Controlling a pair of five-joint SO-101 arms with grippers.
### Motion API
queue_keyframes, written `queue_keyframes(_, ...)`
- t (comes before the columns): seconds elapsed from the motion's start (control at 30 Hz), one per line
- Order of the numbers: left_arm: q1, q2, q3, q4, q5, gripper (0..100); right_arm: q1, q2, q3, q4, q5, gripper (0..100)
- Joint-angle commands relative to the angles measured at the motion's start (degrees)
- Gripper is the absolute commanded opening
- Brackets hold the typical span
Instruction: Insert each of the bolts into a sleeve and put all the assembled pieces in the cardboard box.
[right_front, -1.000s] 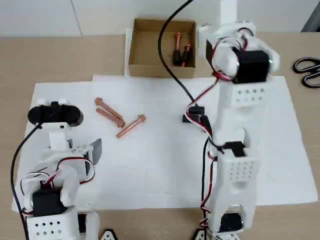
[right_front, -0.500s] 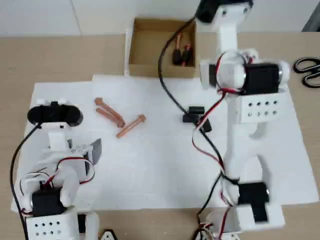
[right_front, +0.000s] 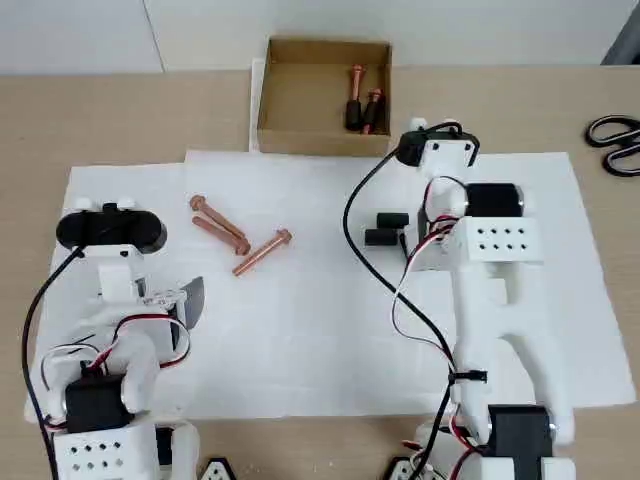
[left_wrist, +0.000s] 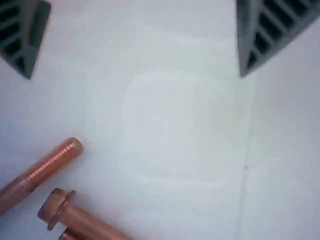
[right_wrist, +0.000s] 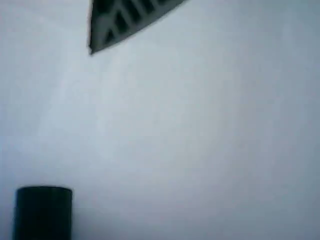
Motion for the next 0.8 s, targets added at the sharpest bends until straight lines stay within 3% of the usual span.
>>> queue_keyframes(0.0,-0.4,-0.6,-0.7,-0.1,-0.1,25,0.6,2.3,0.2,-3.7,5.4,21.1)
queue_keyframes(0.37,-0.4,-0.6,-0.7,-0.1,-0.1,25,-1.3,15.9,-0.5,-18.3,6.9,20.8)
queue_keyframes(0.77,-0.2,-0.6,-0.7,-0.1,-0.1,25,-2.8,32.8,-14.1,-18.6,6.7,20.8)
